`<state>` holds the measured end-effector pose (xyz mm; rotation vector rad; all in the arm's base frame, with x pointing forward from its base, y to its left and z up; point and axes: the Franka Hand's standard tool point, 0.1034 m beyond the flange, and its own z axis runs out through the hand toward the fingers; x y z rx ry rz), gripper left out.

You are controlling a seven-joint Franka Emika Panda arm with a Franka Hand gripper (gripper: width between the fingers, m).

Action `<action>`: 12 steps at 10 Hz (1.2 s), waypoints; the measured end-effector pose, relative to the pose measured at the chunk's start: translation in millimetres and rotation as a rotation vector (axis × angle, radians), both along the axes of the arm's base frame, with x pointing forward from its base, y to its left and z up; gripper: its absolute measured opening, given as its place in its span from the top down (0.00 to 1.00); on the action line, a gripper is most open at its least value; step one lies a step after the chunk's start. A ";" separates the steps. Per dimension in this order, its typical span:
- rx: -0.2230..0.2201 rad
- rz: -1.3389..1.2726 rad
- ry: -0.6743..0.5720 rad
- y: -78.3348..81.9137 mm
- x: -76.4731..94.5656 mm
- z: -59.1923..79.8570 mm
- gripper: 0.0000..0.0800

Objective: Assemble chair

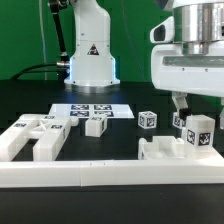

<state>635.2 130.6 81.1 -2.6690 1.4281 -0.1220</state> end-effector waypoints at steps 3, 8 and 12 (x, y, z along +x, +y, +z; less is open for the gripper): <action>-0.046 0.352 -0.021 -2.1 0.4 -0.3 0.19; -0.106 0.796 -0.045 -2.4 0.2 -0.7 0.19; -0.145 0.987 -0.047 -4.2 0.1 -1.1 0.19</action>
Offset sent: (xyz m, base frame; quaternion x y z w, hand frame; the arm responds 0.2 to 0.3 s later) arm 0.0006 0.0087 -0.0023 0.0101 -0.0148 -0.2820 0.9593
